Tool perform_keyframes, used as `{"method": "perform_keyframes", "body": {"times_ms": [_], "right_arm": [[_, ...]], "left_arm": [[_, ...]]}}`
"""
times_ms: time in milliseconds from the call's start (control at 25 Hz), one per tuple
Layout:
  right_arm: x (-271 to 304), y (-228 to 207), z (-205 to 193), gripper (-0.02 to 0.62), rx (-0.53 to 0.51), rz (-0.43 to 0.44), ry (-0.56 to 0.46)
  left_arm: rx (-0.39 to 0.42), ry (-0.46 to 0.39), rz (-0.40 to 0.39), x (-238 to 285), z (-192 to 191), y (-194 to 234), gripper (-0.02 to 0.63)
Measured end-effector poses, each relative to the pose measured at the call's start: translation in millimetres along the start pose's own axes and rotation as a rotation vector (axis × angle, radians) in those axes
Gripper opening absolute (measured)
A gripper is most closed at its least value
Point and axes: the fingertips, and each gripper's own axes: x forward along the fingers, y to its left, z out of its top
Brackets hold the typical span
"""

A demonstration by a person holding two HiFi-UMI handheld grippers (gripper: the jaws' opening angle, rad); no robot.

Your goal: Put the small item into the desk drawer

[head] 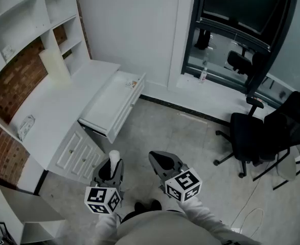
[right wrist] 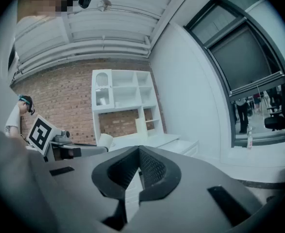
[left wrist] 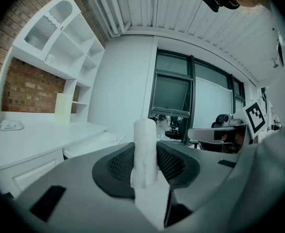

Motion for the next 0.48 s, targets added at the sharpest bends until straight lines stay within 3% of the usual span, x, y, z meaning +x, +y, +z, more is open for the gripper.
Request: {"method": "perform_keyframes", "body": {"times_ms": [480], "right_arm": [[-25, -24, 0, 0.028, 0.029, 0.001, -0.032]], "left_arm": [[0.019, -0.007, 0.026, 14, 3, -21, 0.146]]}}
